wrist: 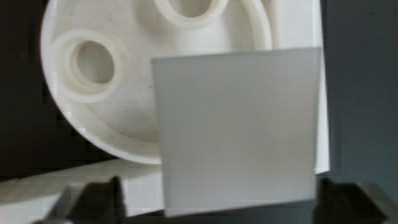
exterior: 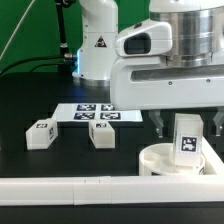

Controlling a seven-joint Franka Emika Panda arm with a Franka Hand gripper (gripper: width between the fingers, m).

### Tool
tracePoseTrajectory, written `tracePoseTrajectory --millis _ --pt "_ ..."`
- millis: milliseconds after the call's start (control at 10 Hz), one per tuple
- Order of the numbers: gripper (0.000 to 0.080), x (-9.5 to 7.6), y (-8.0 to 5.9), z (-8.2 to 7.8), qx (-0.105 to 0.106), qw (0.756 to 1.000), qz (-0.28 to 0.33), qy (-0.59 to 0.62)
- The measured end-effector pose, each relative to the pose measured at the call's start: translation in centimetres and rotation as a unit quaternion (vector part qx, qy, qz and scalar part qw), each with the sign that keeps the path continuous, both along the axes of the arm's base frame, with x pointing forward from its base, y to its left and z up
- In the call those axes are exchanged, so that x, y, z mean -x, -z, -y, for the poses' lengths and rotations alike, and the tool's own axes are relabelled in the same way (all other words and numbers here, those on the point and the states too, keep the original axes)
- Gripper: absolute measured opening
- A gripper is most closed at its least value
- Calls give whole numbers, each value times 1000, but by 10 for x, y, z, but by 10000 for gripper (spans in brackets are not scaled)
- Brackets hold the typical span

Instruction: Assemble stool

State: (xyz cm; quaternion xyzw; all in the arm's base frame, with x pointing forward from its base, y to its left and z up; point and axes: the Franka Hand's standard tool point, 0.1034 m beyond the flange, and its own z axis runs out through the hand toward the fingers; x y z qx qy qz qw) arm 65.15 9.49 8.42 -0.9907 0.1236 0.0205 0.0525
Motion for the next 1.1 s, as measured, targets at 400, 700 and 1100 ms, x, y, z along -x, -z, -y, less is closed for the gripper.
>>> tracePoseTrajectory --millis 400,700,1100 --pt "59 1 1 -3 -2 992 -15 123" --pt "2 2 5 -7 -9 980 -27 199" --pt "15 3 -8 -18 7 999 -15 35"
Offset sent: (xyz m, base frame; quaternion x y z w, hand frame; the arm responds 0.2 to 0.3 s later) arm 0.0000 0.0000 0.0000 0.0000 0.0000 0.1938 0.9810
